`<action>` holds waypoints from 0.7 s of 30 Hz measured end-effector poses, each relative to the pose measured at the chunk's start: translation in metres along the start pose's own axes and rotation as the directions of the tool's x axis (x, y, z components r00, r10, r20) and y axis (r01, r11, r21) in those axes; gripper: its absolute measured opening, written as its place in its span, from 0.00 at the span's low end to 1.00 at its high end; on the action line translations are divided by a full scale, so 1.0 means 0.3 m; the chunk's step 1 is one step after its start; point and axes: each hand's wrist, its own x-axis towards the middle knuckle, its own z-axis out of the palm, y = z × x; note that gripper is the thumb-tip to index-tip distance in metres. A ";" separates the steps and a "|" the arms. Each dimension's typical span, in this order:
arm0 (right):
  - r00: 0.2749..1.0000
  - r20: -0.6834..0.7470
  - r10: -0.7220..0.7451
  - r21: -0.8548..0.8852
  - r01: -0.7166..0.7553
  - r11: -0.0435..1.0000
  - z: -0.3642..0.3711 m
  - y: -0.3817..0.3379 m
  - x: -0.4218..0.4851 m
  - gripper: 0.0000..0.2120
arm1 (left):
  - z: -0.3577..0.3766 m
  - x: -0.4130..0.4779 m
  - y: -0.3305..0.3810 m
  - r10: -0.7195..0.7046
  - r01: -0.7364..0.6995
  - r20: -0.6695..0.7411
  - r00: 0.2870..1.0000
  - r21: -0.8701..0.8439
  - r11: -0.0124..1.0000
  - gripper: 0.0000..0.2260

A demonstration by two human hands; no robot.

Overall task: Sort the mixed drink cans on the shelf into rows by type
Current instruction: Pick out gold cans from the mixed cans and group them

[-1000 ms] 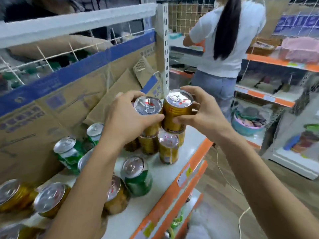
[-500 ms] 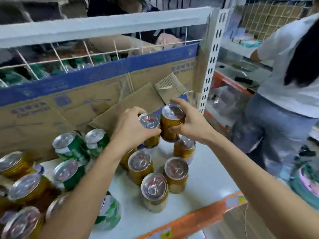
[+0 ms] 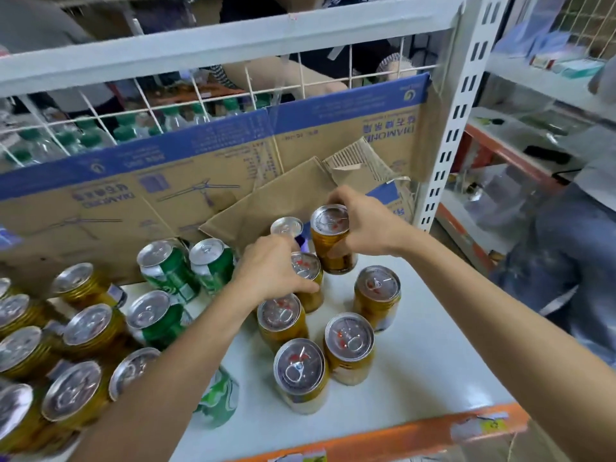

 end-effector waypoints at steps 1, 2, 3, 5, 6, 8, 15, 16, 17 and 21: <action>1.000 0.015 0.004 -0.023 -0.004 1.000 0.009 0.007 0.003 0.34 | 0.008 0.002 -0.001 -0.002 0.002 0.001 1.000 0.027 1.000 0.28; 0.999 0.034 0.013 -0.050 -0.011 0.999 0.019 0.016 0.005 0.33 | 0.017 0.005 -0.004 -0.008 0.008 0.006 1.000 0.043 0.999 0.27; 0.998 0.055 0.025 -0.076 -0.021 0.997 0.029 0.025 0.006 0.33 | 0.024 0.007 -0.008 -0.016 0.015 0.012 1.000 0.047 0.999 0.27; 0.995 0.085 0.046 -0.112 -0.037 0.993 0.048 0.040 0.003 0.33 | 0.030 0.014 -0.016 -0.033 0.033 0.022 0.999 0.036 0.999 0.26; 0.994 0.097 0.058 -0.122 -0.046 0.991 0.054 0.046 0.000 0.34 | 0.031 0.018 -0.019 -0.036 0.035 0.026 0.999 0.033 0.999 0.25; 0.989 0.127 0.081 -0.141 -0.063 0.988 0.062 0.052 -0.006 0.36 | 0.031 0.023 -0.020 -0.028 0.027 0.035 0.999 0.040 0.999 0.22; 0.964 0.236 0.127 -0.197 -0.080 0.977 0.085 0.076 -0.022 0.31 | 0.034 0.022 -0.013 -0.014 0.011 0.045 0.999 0.078 0.997 0.24; 0.963 0.241 0.123 -0.203 -0.074 0.976 0.083 0.074 -0.022 0.31 | 0.035 0.023 -0.014 -0.013 0.009 0.048 0.999 0.079 0.997 0.24; 0.963 0.243 0.115 -0.218 -0.061 0.974 0.081 0.069 -0.022 0.31 | 0.036 0.022 -0.015 -0.010 0.007 0.047 0.999 0.076 0.997 0.24; 0.976 0.212 0.048 -0.273 0.012 0.962 0.081 0.030 -0.011 0.29 | 0.025 0.007 -0.027 -0.010 0.010 -0.020 1.000 -0.015 1.000 0.27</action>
